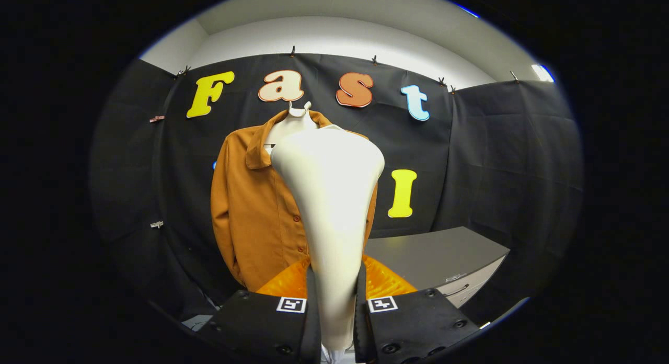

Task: Iron the clothes twice with a garment steamer, once on the left side and once on the right side.

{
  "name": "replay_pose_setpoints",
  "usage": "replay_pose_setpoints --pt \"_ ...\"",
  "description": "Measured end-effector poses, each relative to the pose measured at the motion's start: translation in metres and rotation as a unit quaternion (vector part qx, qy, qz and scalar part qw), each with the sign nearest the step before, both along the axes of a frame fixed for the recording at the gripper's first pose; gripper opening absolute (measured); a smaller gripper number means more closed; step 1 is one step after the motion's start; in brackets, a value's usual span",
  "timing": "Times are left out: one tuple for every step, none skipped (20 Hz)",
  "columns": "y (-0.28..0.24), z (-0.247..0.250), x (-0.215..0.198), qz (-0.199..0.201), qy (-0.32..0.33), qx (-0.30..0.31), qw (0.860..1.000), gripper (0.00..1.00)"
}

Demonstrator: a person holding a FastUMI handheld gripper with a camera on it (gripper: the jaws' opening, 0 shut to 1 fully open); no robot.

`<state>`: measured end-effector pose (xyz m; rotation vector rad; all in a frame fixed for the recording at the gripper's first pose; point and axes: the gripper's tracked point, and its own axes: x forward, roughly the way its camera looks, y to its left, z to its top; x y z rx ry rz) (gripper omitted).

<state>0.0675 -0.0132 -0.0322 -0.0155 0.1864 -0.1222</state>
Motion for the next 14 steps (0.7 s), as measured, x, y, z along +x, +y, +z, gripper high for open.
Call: replay_pose_setpoints --pt "-0.0008 -0.0008 -0.0002 -0.001 -0.001 0.000 1.000 0.28" --pt "-0.0009 0.0000 -0.0006 -0.001 -0.001 -0.001 1.000 0.28" --pt "0.0003 0.0000 -0.0015 -0.001 -0.002 -0.001 1.000 0.28" --pt "0.0012 0.0002 -0.0022 -0.001 -0.002 -0.001 1.000 0.28" --pt "0.0019 0.0004 -0.0030 -0.001 -0.002 -0.001 1.000 0.28" --pt "0.0013 0.0004 -0.0033 -0.001 -0.003 0.000 1.000 0.28" --pt "0.0011 0.0004 -0.0036 -0.001 -0.003 0.001 1.000 0.28" --pt "0.0027 0.0005 -0.0037 -0.001 -0.005 0.003 1.000 0.28" --pt "0.0040 0.0006 -0.0051 -0.001 -0.005 0.003 1.000 0.28" --pt "0.0044 0.0007 -0.0056 -0.001 -0.007 0.002 1.000 0.28" --pt "0.0048 0.0013 -0.0068 -0.001 -0.007 0.002 1.000 0.28" --pt "0.0056 0.0010 -0.0075 0.000 -0.007 0.001 1.000 0.28" --pt "0.0064 0.0017 -0.0083 0.001 -0.007 0.001 1.000 0.28" --pt "0.0069 0.0024 -0.0096 0.001 -0.008 0.000 1.000 0.28"
